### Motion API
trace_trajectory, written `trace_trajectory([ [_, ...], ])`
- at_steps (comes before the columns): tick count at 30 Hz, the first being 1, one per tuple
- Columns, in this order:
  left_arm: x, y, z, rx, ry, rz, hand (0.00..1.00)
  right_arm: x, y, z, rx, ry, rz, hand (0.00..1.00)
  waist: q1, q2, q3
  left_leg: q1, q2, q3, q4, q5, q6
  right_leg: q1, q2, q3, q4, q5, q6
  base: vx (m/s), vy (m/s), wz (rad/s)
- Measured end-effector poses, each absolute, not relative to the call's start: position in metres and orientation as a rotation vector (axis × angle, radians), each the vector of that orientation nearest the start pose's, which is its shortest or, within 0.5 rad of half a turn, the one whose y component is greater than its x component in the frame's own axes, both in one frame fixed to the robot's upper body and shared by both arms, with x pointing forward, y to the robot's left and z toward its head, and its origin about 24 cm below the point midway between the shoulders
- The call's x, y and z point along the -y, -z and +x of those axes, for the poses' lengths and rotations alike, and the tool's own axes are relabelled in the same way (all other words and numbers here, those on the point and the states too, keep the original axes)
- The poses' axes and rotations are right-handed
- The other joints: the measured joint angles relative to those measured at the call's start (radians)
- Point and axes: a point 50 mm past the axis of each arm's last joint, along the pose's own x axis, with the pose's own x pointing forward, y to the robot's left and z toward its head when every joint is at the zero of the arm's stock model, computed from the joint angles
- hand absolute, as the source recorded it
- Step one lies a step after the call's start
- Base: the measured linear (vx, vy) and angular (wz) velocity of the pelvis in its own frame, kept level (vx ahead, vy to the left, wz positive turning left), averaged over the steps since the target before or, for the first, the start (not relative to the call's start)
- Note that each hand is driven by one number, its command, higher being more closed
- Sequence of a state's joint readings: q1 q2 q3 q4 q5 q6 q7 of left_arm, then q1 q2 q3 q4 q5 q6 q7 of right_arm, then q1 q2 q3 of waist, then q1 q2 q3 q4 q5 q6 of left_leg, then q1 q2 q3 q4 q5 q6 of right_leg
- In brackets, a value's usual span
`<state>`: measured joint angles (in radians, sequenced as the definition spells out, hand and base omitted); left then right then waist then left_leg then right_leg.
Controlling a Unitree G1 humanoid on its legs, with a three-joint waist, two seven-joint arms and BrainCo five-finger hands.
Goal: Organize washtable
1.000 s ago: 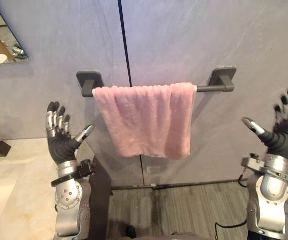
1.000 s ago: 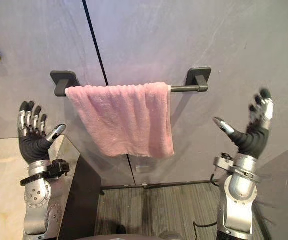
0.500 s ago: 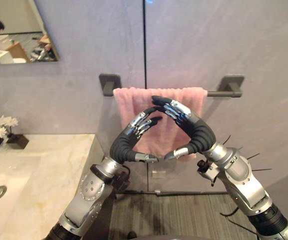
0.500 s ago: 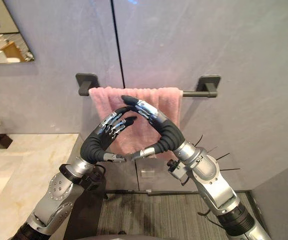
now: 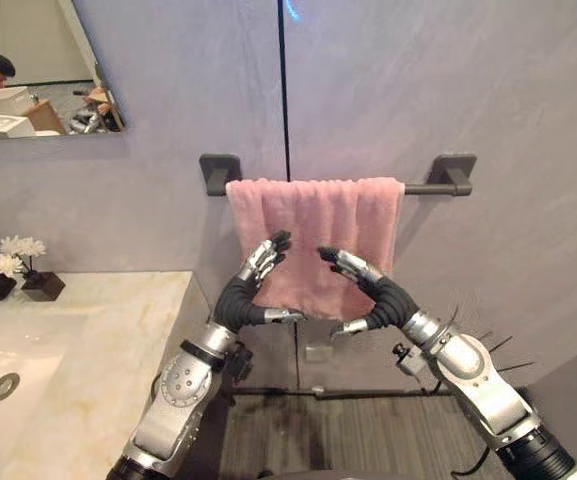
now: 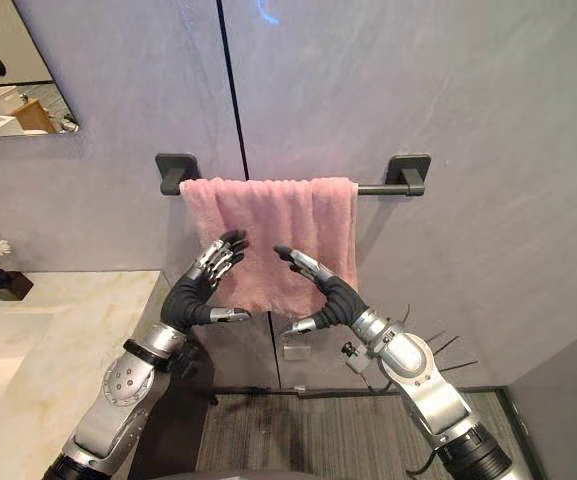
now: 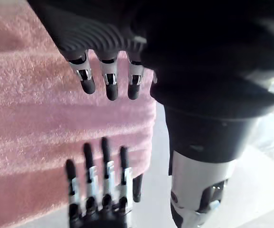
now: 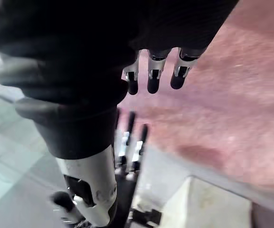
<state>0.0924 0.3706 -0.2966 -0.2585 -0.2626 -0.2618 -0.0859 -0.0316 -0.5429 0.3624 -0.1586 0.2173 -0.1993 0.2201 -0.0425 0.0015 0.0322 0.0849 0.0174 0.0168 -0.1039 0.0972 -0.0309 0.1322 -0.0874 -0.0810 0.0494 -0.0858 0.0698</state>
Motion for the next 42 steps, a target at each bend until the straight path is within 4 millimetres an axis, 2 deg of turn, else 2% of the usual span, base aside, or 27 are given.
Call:
trace_trajectory([
  [3,-0.134,-0.080,0.219,0.272,0.423,0.035,0.00,0.136,-0.075,0.235,0.184,-0.634,-0.300,0.00,0.000,0.001,0.000,-0.001,-0.001,-0.003,0.000,0.001,0.000,0.000,0.000,-0.002,0.001,0.000,0.000,0.00,-0.007,0.02],
  [9,-0.130,-0.038,0.226,0.095,0.443,0.153,0.00,0.137,-0.052,0.242,0.105,-0.563,-0.333,0.00,0.001,-0.002,-0.001,-0.018,0.008,-0.012,0.000,0.002,-0.002,-0.015,0.000,-0.007,0.002,-0.001,-0.001,-0.02,-0.013,0.04],
  [12,-0.127,-0.027,0.233,0.048,0.419,0.196,0.00,0.135,-0.047,0.248,0.088,-0.521,-0.361,0.00,0.000,-0.007,0.000,-0.022,0.009,-0.013,0.000,0.007,0.001,-0.018,0.000,-0.006,0.001,0.001,-0.001,-0.01,-0.003,0.00],
  [15,-0.127,-0.020,0.235,0.015,0.389,0.217,0.00,0.133,-0.051,0.254,0.116,-0.471,-0.386,0.00,-0.002,-0.012,0.000,-0.022,0.010,-0.011,0.000,0.007,0.001,-0.018,0.002,-0.004,0.002,0.002,-0.003,0.00,0.000,0.00],
  [18,-0.129,-0.014,0.238,-0.007,0.367,0.243,0.00,0.139,-0.049,0.260,0.101,-0.399,-0.388,0.00,-0.002,-0.016,0.001,-0.022,0.012,-0.010,0.000,0.007,0.001,-0.017,0.005,-0.004,0.001,0.002,-0.003,0.00,-0.011,0.00],
  [24,-0.140,-0.002,0.244,-0.070,0.255,0.263,0.00,0.166,-0.048,0.269,0.084,-0.184,-0.377,0.00,-0.003,-0.021,0.004,-0.024,0.016,-0.005,0.000,0.006,0.001,-0.021,0.008,0.000,-0.001,0.003,-0.005,0.00,-0.003,-0.01],
  [27,-0.160,-0.002,0.247,-0.084,0.135,0.281,0.00,0.194,-0.049,0.268,0.068,-0.009,-0.353,0.00,-0.003,-0.029,0.010,-0.029,0.019,0.001,0.000,0.006,0.001,-0.029,0.012,0.007,-0.001,0.004,-0.007,-0.01,-0.024,-0.06],
  [28,-0.161,-0.002,0.248,-0.083,0.131,0.283,0.00,0.195,-0.048,0.268,0.066,-0.002,-0.352,0.00,-0.003,-0.029,0.010,-0.029,0.020,0.001,0.000,0.006,0.001,-0.029,0.012,0.007,-0.001,0.004,-0.007,-0.01,-0.015,-0.03],
  [30,-0.174,-0.005,0.249,-0.077,0.055,0.277,0.00,0.216,-0.044,0.260,0.036,0.108,-0.333,0.00,-0.004,-0.035,0.014,-0.029,0.020,0.006,0.000,0.006,0.000,-0.031,0.012,0.012,-0.002,0.005,-0.007,0.00,-0.014,-0.04],
  [33,-0.182,-0.006,0.249,-0.076,-0.001,0.266,0.00,0.230,-0.039,0.252,0.008,0.207,-0.305,0.00,-0.009,-0.037,0.015,-0.028,0.019,0.010,0.000,0.005,0.000,-0.031,0.011,0.015,-0.003,0.006,-0.008,-0.01,-0.011,-0.04],
  [37,-0.191,0.001,0.241,-0.107,-0.049,0.253,0.00,0.242,-0.033,0.243,-0.018,0.285,-0.271,0.00,-0.028,-0.037,0.015,-0.027,0.021,0.013,0.000,0.003,-0.002,-0.030,0.013,0.020,-0.013,0.009,-0.010,-0.01,-0.009,-0.04],
  [42,-0.194,0.009,0.233,-0.151,-0.088,0.224,0.00,0.257,-0.019,0.222,-0.078,0.383,-0.233,0.00,-0.030,-0.037,0.015,-0.027,0.028,0.018,0.000,0.000,-0.007,-0.030,0.014,0.025,-0.018,0.013,-0.011,0.00,-0.006,-0.03],
])
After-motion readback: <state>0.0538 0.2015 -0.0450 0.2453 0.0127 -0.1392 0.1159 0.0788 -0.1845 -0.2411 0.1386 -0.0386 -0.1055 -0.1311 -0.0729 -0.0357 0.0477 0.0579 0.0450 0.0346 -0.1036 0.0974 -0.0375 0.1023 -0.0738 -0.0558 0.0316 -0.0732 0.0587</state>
